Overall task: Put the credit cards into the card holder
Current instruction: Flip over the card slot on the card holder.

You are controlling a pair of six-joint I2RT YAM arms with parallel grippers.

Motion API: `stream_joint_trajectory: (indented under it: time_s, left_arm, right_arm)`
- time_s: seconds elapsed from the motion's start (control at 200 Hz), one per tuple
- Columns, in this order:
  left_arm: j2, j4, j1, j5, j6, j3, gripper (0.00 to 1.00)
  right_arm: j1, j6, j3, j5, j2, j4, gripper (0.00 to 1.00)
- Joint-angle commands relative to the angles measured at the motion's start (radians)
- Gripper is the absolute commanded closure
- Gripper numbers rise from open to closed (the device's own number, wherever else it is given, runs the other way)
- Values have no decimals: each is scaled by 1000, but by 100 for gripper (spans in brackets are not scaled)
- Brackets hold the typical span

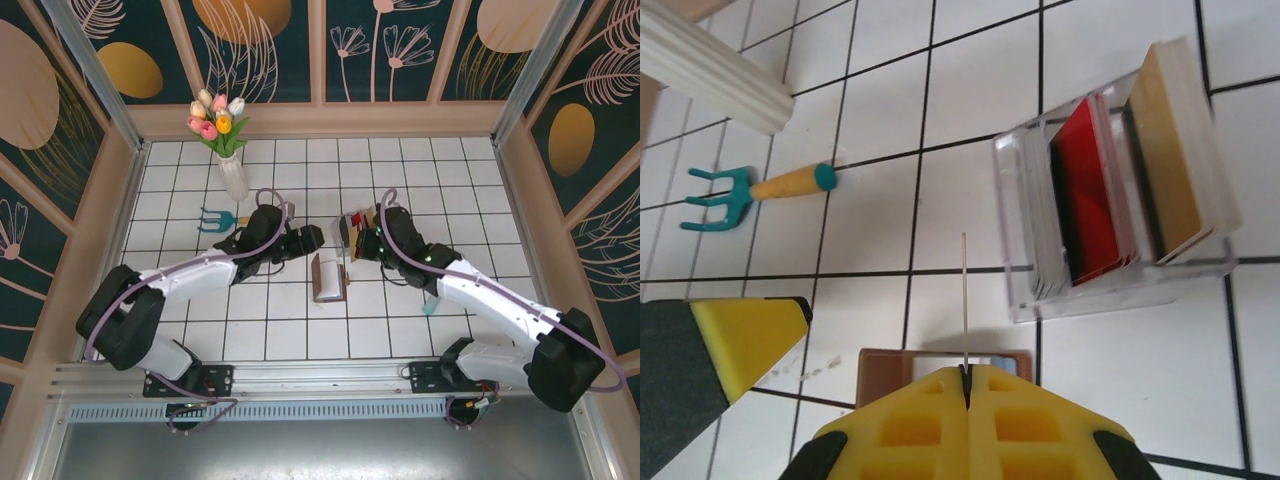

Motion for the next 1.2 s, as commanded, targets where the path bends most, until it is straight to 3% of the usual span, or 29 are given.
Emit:
stream_joint_trajectory:
  time_s: [0.0, 0.415, 0.866, 1.196]
  left_arm:
    - [-82, -64, -13, -54, 10, -54, 27]
    - [-169, -171, -56, -142, -7, -80, 23]
    - [-75, -216, -109, -155, -8, 1, 22]
    - [78, -258, -156, -154, 23, 85, 25]
  right_arm:
    - [36, 92, -64, 12, -50, 150, 97]
    - [53, 144, -189, -30, -110, 240, 97]
    - [54, 160, -183, -148, -35, 276, 98]
    - [53, 188, -192, -122, 52, 241, 98]
